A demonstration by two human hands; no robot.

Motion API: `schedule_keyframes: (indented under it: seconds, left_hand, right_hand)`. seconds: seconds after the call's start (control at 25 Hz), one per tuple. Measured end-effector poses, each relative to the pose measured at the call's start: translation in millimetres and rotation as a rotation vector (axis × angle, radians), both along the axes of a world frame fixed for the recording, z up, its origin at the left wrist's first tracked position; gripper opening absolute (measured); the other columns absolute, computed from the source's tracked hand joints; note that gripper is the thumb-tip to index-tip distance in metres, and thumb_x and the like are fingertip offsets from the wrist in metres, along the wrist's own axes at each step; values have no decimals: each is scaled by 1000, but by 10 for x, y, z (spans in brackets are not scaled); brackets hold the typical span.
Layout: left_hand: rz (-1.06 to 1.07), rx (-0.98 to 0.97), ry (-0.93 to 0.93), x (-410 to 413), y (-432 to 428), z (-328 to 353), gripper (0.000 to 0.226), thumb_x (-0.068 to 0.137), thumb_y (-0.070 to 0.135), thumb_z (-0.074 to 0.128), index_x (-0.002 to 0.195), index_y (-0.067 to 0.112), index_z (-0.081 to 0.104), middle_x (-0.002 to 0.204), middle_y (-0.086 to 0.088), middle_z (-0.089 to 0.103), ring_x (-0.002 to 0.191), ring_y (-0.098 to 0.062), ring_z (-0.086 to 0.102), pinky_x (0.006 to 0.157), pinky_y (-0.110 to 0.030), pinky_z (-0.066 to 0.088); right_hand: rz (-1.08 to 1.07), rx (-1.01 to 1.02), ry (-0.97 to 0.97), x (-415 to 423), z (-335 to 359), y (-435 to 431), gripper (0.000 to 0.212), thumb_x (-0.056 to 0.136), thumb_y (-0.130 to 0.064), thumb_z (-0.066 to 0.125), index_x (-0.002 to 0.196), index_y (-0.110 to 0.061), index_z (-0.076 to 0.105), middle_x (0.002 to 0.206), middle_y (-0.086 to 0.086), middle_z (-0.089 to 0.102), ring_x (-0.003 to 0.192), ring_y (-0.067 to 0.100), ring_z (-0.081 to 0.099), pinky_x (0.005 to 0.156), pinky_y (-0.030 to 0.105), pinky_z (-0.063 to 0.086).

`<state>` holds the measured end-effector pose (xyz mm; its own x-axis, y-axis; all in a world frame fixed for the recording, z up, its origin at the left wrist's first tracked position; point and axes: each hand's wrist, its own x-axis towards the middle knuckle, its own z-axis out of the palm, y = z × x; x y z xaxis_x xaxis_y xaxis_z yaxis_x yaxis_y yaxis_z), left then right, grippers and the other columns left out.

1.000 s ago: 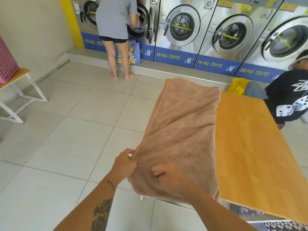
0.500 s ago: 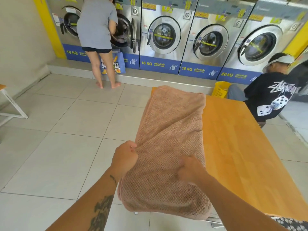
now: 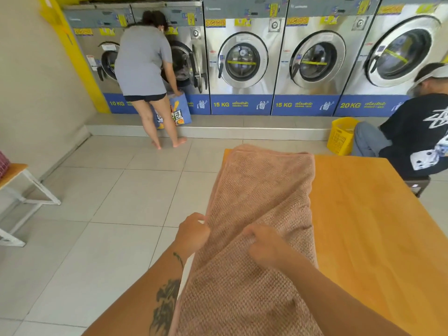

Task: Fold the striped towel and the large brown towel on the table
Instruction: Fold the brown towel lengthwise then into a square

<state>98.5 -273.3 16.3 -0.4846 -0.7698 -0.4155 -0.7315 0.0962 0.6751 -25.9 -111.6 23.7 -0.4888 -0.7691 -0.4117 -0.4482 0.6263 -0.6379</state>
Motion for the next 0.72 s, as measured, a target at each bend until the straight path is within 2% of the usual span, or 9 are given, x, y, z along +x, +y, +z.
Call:
schedule_keyframes:
  seconds: [0.08,0.16,0.2,0.24,0.32,0.4,0.48,0.6,0.72]
  left_hand:
    - [-49,89,-33,-188,-173,-126,15,97,21,51,110,20,60,106,2,60,83,-11,57,78,-30,53]
    - [-102,156,-72,-418,-380,-239,17,94,16,49,79,21,54,83,2,56,71,-12,53,68,-28,48]
    - [-110,196,-62,-531,-481,-286,15,89,15,50,74,18,53,78,0,56,68,-15,53,65,-29,46]
    - [-98,253,-32,-641,-593,-321,9,83,16,51,76,13,57,76,-4,59,67,-19,55,64,-29,46]
    - [-86,308,0,-854,-824,-387,22,77,18,53,94,7,63,84,-7,65,71,-21,60,63,-27,45]
    - [-123,240,-13,-977,-987,-406,38,80,20,55,116,7,53,105,-6,62,89,-24,62,67,-29,45]
    - [-185,220,-40,-1047,-1099,-450,52,77,23,56,126,7,48,118,-7,59,103,-28,61,78,-34,50]
    - [-279,202,-85,-1146,-1244,-536,41,78,22,57,117,8,58,101,-5,63,87,-25,61,71,-31,50]
    - [-348,165,-42,-1185,-1255,-548,26,85,26,58,106,9,60,95,-3,62,81,-23,58,66,-30,45]
  right_hand:
    - [-46,9,-19,-75,-69,-220,50,87,-10,52,136,-23,52,134,5,49,105,19,58,76,22,51]
    - [-101,10,-38,-160,-142,-495,52,79,-14,50,129,-27,56,131,4,51,110,24,57,85,34,55]
    - [-137,21,-28,-171,-160,-614,53,78,-14,50,129,-27,56,131,3,50,112,26,56,87,37,54]
    - [-178,47,0,-169,-201,-732,54,79,-14,50,132,-27,54,132,2,47,116,26,53,90,38,52]
    - [-295,123,99,-85,-301,-935,56,83,-15,50,138,-27,48,132,3,43,122,28,45,101,43,45]
    - [-342,250,232,57,-354,-1117,52,85,-22,53,137,-29,46,131,2,42,124,29,41,107,48,35]
    - [-364,343,347,174,-376,-1292,50,85,-30,55,134,-32,45,131,1,42,126,28,38,109,49,27]
    - [-377,336,371,216,-398,-1493,58,81,-27,55,136,-33,42,136,0,40,130,28,34,110,51,25]
    - [-363,281,229,171,-413,-1532,67,79,-19,55,142,-34,37,143,-2,34,134,29,31,111,50,33]
